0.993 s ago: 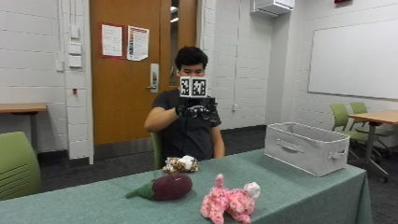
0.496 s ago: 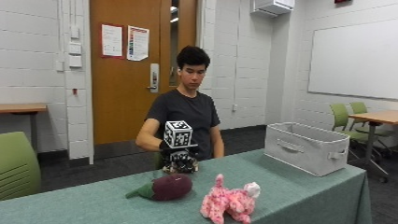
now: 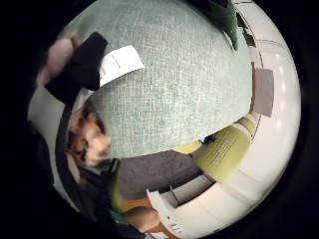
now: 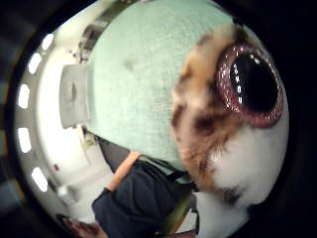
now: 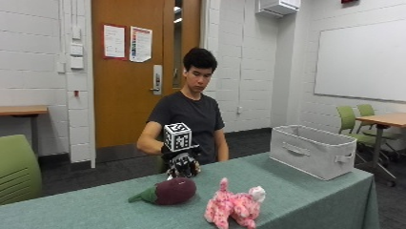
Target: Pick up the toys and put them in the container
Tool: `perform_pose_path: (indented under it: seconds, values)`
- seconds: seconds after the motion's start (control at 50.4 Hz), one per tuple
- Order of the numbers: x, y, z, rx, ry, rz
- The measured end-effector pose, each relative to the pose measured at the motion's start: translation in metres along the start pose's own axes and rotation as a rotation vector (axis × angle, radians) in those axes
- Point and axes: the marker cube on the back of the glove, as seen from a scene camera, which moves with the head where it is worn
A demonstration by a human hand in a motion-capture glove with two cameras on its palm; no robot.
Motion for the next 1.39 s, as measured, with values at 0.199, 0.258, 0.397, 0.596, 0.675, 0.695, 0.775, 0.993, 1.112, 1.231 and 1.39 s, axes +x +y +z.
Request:
perform_pose_path:
  seconds: [0.199,0.258,0.397,0.596,0.675,0.695,0.775,0.993,1.112,1.231,1.39]
  values:
    - [-0.007,-0.004,-0.021,0.187,0.086,-0.021]
    - [-0.01,-0.013,-0.031,0.214,0.077,-0.034]
    - [-0.031,-0.037,-0.065,0.189,0.056,-0.06]
    - [-0.107,-0.061,-0.163,0.283,0.032,-0.167]
    - [-0.155,-0.071,-0.212,0.346,0.036,-0.238]
    - [-0.168,-0.074,-0.224,0.363,0.039,-0.255]
    - [-0.227,-0.08,-0.265,0.42,0.041,-0.327]
    - [-0.403,-0.081,-0.32,0.469,0.023,-0.588]
    - [-0.481,-0.088,-0.32,0.461,0.055,-0.752]
    - [-0.594,-0.077,-0.304,0.409,0.016,-0.741]
    - [-0.584,-0.134,-0.288,0.389,0.065,-0.785]
